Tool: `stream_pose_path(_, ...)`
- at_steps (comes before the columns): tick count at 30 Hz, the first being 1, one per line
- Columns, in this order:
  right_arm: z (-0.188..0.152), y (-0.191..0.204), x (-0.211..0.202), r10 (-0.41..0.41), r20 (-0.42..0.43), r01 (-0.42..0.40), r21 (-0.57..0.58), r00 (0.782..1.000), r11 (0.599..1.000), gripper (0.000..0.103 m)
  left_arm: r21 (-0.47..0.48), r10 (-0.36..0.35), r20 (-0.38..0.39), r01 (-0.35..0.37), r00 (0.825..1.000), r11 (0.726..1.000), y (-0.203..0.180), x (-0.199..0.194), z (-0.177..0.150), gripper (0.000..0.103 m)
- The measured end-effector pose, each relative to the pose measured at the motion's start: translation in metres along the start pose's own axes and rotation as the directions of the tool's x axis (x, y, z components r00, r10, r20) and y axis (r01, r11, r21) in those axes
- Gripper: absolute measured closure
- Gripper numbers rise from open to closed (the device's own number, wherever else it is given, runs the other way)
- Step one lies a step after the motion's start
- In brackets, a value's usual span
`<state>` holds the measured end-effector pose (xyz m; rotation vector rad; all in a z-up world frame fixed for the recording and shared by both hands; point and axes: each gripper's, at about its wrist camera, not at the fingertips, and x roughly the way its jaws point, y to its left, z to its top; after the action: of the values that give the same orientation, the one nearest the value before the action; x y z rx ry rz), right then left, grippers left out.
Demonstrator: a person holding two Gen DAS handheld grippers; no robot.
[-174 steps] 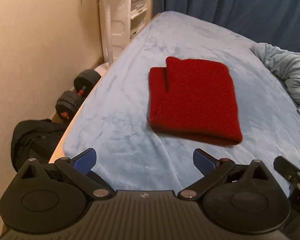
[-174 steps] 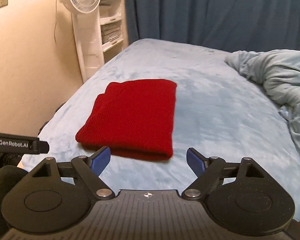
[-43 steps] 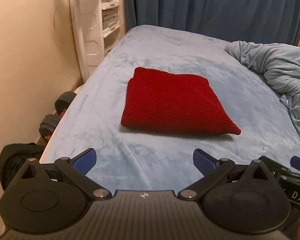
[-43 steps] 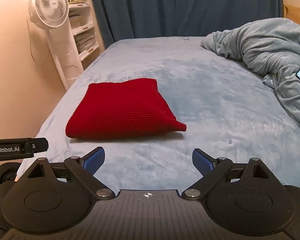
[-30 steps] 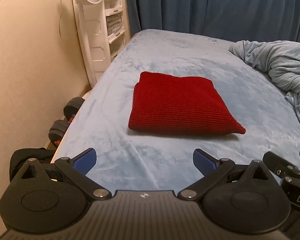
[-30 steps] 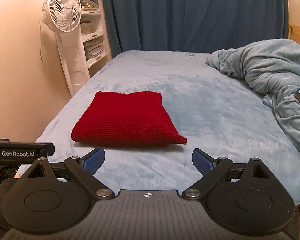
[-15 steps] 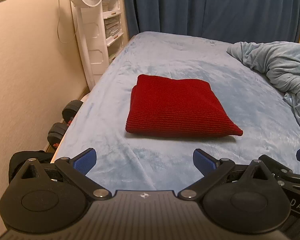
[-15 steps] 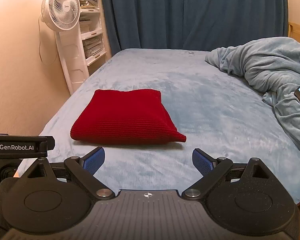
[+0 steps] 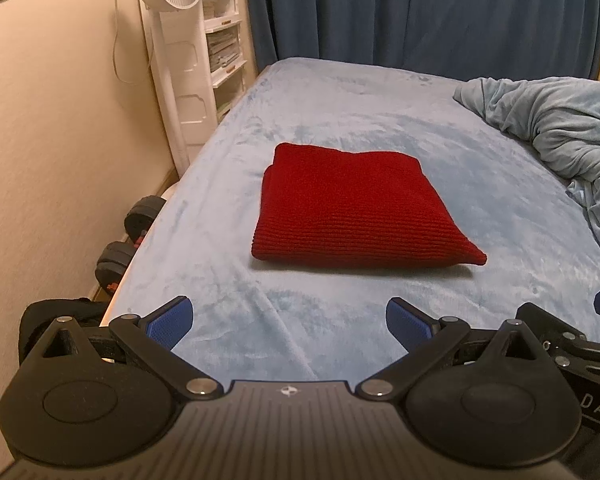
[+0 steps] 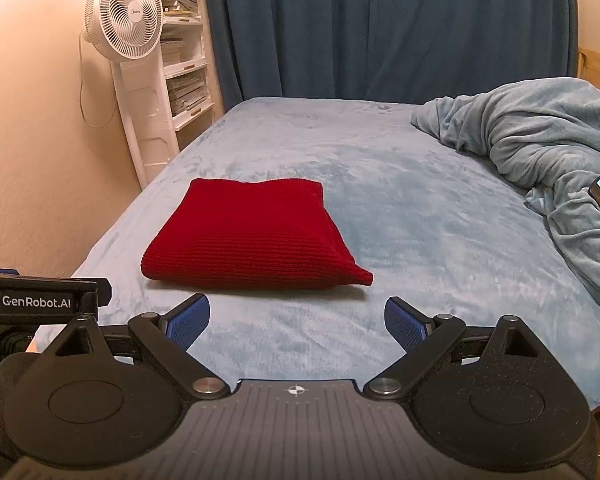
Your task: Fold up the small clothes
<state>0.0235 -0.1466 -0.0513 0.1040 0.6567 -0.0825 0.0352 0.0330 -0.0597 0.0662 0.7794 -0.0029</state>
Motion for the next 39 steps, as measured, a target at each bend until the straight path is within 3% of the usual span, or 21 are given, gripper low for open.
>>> stream_pose_path(9,-0.0002,0.0007,-0.0003,0.000,0.003,0.000,-0.010,1.000,1.000,0.008,0.002,-0.016,0.011,0.016,1.000,1.000,0.0004,-0.0005,-0.0019,0.000)
stream_pose_path(39,0.0039,0.0002,-0.0080,0.029,0.010,-0.029,-0.006,1.000,1.000,0.007,-0.005,0.031,-0.008,-0.031,0.999,1.000,0.0008,-0.0071,0.0033,0.000)
